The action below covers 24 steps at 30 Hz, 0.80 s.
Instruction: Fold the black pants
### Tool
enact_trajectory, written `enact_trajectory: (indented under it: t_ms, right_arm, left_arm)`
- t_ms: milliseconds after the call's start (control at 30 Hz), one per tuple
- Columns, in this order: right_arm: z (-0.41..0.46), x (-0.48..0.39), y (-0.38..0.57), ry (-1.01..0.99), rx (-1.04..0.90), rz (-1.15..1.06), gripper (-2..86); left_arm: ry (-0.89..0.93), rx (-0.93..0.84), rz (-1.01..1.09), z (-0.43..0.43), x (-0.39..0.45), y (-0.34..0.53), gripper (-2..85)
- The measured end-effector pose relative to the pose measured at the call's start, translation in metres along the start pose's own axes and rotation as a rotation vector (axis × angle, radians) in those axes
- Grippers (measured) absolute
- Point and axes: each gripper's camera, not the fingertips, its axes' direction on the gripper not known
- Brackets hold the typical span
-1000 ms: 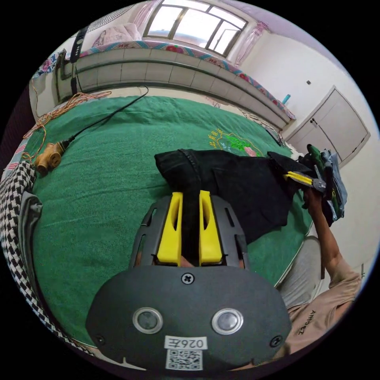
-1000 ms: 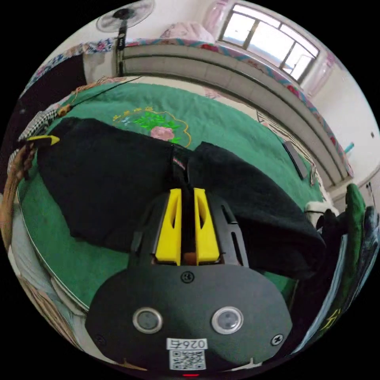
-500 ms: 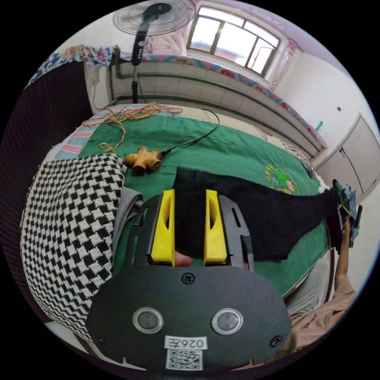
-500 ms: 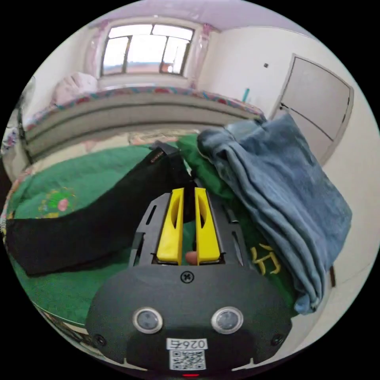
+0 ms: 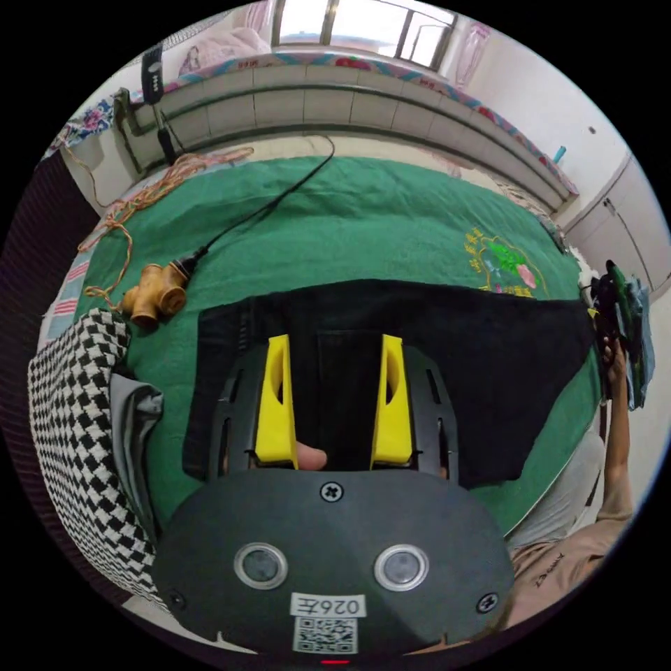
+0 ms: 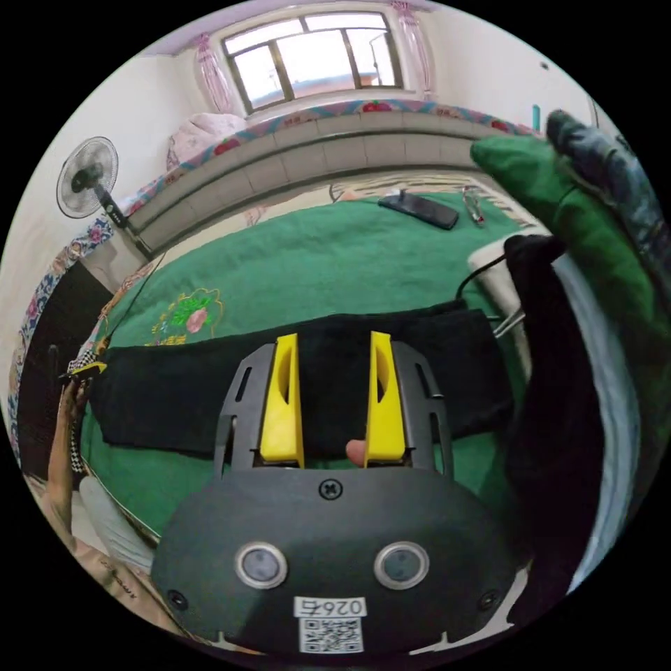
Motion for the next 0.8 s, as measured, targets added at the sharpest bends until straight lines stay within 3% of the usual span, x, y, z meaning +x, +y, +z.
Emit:
enact_trajectory:
  t_ms: [133,233,367,600,800]
  right_arm:
    - [0.025,0.002,0.005,0.036,-0.055,-0.038,6.3]
    - [0.017,0.009,0.010,0.027,-0.063,-0.036,0.4]
    - [-0.009,0.015,0.028,-0.031,0.041,-0.038,-1.1]
    - [-0.087,0.029,0.119,-0.208,0.404,-0.119,-1.5]
    - [-0.103,0.072,0.228,-0.364,0.406,-0.147,-1.5]
  left_arm:
    - [-0.007,0.052,0.056,-0.011,0.002,0.011,10.7]
    - [0.090,0.108,0.020,-0.030,-0.015,0.025,6.6]
    - [0.225,0.280,0.005,-0.064,-0.034,0.060,5.8]
    - [0.271,0.547,0.168,-0.129,-0.036,0.151,5.6]
    - [0.461,0.577,0.238,-0.146,-0.061,0.247,5.2]
